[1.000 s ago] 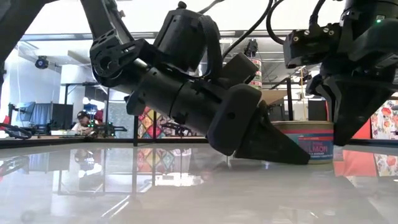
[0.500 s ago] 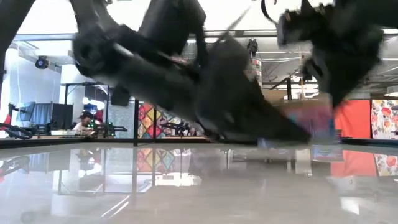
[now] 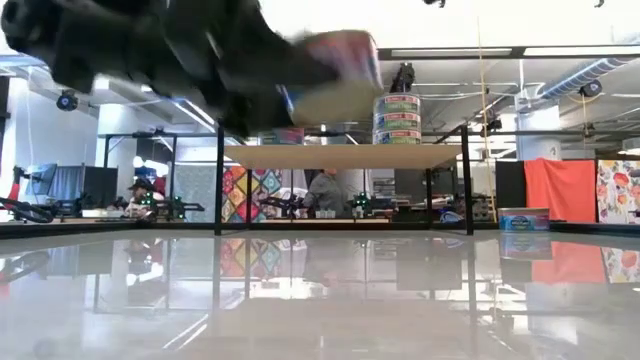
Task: Stack canned seafood by type on shelf
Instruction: Stack the bottom blue-pink tuna can on top of the blue-pink tuna can on the shelf
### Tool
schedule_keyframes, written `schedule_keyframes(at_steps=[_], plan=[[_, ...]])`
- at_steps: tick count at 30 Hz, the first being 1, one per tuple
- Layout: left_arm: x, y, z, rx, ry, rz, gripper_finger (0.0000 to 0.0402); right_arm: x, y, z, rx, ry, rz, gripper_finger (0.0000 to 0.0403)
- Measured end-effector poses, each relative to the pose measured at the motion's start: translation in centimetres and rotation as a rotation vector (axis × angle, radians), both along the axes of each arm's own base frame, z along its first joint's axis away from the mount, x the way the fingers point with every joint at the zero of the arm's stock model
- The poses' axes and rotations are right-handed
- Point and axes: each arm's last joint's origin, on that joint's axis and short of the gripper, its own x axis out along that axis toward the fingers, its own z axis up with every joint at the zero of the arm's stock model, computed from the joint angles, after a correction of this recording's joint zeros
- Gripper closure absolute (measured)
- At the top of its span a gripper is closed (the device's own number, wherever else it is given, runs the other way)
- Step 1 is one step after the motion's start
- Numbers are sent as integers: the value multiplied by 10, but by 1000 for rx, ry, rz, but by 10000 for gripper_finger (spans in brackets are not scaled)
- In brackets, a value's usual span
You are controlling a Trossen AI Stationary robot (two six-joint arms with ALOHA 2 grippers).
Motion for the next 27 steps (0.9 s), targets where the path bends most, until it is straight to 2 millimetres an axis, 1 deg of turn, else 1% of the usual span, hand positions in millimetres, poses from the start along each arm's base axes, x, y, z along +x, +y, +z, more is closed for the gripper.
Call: schedule_keyframes(at_steps=[3,9,14,16,20,23,27], plan=[[-14,0,19,-9,-63,-11,53,3,1,18,-19,-47,42,390],[-42,4,48,3,-151,-24,53,9,1,47,-105,-179,77,390],[-61,14,77,13,-240,-5,53,10,2,63,-126,-223,131,390],[-69,20,93,43,-290,-3,53,10,2,69,-151,-233,157,390],[-87,36,126,119,-357,25,53,12,-1,84,-254,-290,159,390],[-100,55,148,166,-338,87,53,13,-7,95,-313,-313,158,390],[-111,87,179,218,-259,199,53,19,-24,102,-359,-300,142,390]])
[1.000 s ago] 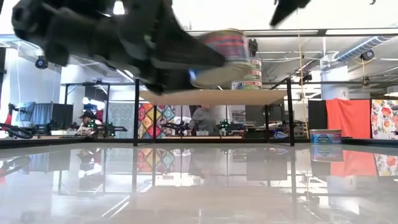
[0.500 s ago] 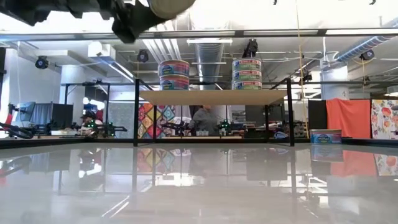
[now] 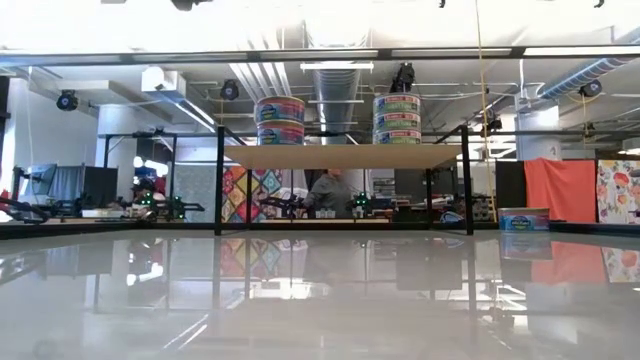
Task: Stack canned seafood by type on shelf
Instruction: Stack the bottom blue-pink tuna can on top of the blue-pink tuna can on the shelf
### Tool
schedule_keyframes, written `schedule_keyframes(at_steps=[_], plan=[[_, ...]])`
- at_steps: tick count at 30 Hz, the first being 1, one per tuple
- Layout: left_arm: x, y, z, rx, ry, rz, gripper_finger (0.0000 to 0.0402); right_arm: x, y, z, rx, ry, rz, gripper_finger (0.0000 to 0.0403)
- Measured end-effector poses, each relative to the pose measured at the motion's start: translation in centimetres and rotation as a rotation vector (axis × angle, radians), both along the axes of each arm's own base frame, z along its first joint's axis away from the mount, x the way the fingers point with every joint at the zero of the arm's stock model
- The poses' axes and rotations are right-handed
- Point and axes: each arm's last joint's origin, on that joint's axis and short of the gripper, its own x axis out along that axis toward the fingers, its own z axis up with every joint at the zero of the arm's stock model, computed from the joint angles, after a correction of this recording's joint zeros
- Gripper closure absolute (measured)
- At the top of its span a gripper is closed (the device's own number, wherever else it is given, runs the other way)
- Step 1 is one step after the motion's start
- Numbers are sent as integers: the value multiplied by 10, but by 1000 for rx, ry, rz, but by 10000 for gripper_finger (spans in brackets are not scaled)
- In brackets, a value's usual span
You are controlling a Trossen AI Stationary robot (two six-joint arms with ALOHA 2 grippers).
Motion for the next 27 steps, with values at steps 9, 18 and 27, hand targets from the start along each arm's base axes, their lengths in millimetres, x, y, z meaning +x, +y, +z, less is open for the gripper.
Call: schedule_keyframes(at_steps=[9,18,27], plan=[[-8,100,40,-14,159,143,53,24,-86,-5,126,80,-41,390],[-8,189,26,-145,230,270,53,31,-161,1,180,31,-62,390],[10,244,19,-191,447,334,53,34,-242,-1,227,-82,-17,390]])
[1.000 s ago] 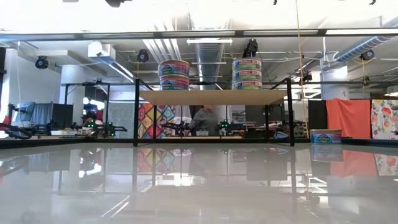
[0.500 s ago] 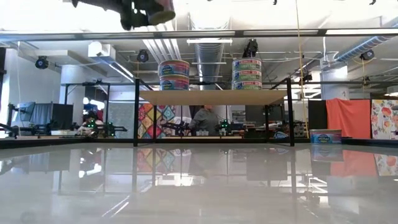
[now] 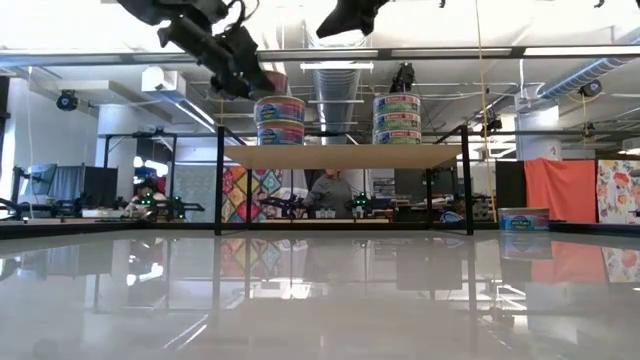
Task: Stack canned seafood by type on shelf
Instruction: Stack the bottom blue-pink tuna can on top of the blue-pink tuna can on the shelf
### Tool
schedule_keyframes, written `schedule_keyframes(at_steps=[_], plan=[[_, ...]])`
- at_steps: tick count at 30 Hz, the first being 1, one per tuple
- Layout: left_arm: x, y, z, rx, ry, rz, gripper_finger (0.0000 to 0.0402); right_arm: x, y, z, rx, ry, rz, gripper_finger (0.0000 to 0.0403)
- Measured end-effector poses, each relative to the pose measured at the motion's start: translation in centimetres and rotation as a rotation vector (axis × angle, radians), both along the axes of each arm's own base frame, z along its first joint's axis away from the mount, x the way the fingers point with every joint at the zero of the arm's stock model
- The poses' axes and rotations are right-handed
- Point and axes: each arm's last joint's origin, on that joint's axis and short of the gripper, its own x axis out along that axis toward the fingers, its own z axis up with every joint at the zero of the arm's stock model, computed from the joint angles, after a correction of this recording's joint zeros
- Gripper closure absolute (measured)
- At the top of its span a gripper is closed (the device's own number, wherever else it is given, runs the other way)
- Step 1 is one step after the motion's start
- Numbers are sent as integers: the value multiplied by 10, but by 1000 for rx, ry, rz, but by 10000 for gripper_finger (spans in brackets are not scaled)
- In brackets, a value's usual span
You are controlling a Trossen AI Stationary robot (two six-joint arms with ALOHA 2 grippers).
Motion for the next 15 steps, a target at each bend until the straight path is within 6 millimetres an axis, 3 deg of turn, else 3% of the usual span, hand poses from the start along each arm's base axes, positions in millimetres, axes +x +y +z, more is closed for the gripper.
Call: schedule_keyframes(at_steps=[7,15], plan=[[1,20,-10,-92,103,-66,53,4,-43,-17,75,-23,52,390],[9,18,-28,-184,85,-49,53,25,-66,-32,37,-104,78,390]])
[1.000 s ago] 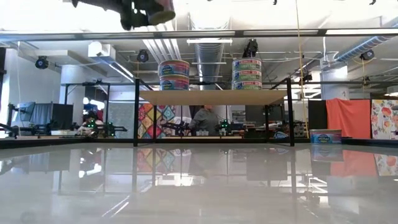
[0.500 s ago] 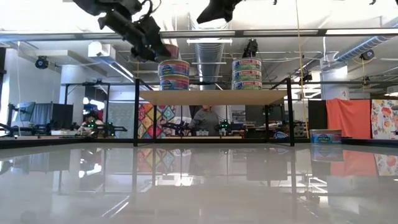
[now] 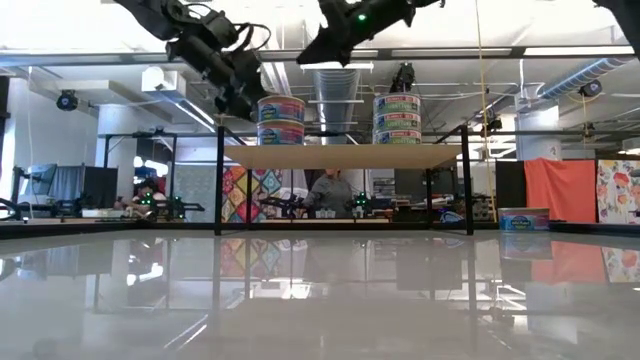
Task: Stack canned seafood by type on shelf
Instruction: Stack the bottom blue-pink tuna can on top of the blue-pink tuna can on the shelf
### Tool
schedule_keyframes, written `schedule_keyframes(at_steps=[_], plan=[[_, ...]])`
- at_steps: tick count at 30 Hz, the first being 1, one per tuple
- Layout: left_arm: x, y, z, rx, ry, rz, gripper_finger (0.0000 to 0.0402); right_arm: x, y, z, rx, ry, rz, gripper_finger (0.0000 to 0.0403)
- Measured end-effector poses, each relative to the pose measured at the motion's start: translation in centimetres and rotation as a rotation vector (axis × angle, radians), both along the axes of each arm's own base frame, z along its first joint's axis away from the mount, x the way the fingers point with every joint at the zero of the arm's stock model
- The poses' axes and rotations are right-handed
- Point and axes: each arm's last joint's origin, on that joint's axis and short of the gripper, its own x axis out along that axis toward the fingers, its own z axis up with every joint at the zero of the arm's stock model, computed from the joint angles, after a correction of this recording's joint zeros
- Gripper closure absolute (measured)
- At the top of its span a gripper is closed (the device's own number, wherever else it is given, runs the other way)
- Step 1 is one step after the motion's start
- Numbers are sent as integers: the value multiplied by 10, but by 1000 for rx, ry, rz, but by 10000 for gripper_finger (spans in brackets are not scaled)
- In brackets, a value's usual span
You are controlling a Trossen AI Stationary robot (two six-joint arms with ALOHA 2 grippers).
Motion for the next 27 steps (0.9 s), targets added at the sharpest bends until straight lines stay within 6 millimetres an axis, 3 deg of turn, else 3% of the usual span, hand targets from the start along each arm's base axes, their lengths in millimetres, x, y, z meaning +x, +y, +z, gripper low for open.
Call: schedule_keyframes(at_steps=[5,13,20,27], plan=[[8,-5,-1,-14,-17,-22,53,16,-14,-2,-15,-107,-21,390],[11,5,-9,14,8,-27,53,39,-44,-17,23,-126,-76,390],[9,7,-13,70,69,-79,53,62,-63,-41,59,-81,-92,390],[9,5,-15,68,79,-159,52,72,-70,-49,96,0,-89,390]])
